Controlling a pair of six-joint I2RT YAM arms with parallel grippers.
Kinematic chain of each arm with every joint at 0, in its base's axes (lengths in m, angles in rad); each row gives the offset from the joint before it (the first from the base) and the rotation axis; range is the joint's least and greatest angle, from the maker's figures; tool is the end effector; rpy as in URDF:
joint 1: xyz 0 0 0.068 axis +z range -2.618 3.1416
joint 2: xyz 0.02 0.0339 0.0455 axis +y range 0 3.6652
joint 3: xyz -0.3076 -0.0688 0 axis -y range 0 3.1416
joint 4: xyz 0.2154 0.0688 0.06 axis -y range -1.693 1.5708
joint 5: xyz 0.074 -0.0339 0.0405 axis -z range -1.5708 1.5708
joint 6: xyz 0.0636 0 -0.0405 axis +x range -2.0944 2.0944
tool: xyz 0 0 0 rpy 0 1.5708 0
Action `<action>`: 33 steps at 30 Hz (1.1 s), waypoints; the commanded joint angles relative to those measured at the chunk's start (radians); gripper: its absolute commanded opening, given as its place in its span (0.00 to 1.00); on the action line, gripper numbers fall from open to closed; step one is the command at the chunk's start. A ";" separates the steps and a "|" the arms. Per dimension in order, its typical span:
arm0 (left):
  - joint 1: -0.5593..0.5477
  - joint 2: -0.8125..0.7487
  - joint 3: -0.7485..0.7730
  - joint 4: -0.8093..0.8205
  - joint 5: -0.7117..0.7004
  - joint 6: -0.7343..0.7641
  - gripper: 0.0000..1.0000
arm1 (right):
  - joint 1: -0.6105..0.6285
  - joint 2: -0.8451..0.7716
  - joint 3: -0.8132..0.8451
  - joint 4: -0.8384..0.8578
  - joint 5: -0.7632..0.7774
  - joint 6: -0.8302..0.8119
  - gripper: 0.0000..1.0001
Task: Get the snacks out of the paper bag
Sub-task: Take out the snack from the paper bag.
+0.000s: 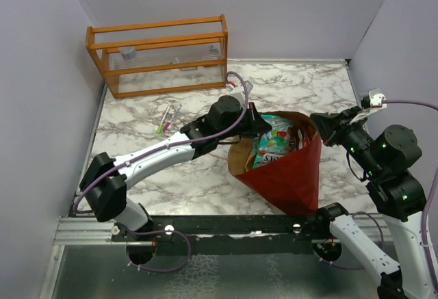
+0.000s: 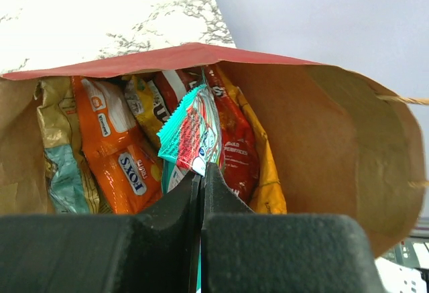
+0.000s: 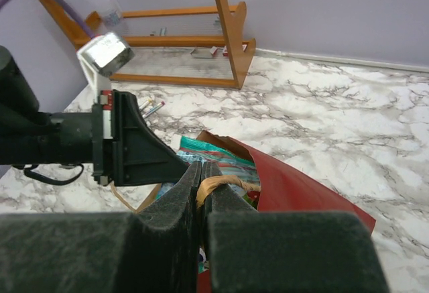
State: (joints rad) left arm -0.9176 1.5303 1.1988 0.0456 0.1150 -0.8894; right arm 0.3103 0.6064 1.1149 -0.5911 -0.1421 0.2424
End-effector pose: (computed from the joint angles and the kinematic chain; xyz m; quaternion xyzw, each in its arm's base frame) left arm 0.2144 -0.2922 0.3688 0.0457 0.7987 -0.4983 0.3340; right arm 0.0569 0.0277 0.4348 -0.0730 0.7318 0.2346 0.6357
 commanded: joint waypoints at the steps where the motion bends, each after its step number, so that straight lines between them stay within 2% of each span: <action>1: 0.003 -0.096 -0.018 0.078 0.038 0.079 0.00 | 0.000 -0.022 0.012 0.092 0.053 0.025 0.02; 11: 0.010 -0.233 -0.047 0.012 -0.004 0.207 0.00 | 0.000 -0.059 -0.039 0.112 0.132 0.061 0.02; 17: 0.014 -0.309 -0.014 -0.087 -0.118 0.310 0.00 | 0.000 -0.048 -0.040 0.124 0.174 0.066 0.02; 20: 0.022 -0.316 0.073 -0.228 -0.237 0.377 0.00 | 0.000 -0.029 -0.030 0.120 0.217 0.055 0.02; 22: 0.059 -0.309 0.147 -0.322 -0.277 0.407 0.00 | 0.000 -0.009 -0.015 0.107 0.262 0.045 0.02; 25: 0.151 -0.308 0.245 -0.407 -0.258 0.431 0.00 | 0.000 0.030 0.018 0.080 0.365 0.063 0.02; 33: 0.437 -0.261 0.340 -0.560 -0.193 0.390 0.00 | 0.000 0.187 0.091 0.088 0.593 0.061 0.02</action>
State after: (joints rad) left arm -0.5850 1.2457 1.4956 -0.4046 -0.1009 -0.4904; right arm 0.3111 0.7315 1.1423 -0.5827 0.2710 0.3180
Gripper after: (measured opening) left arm 0.011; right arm 0.019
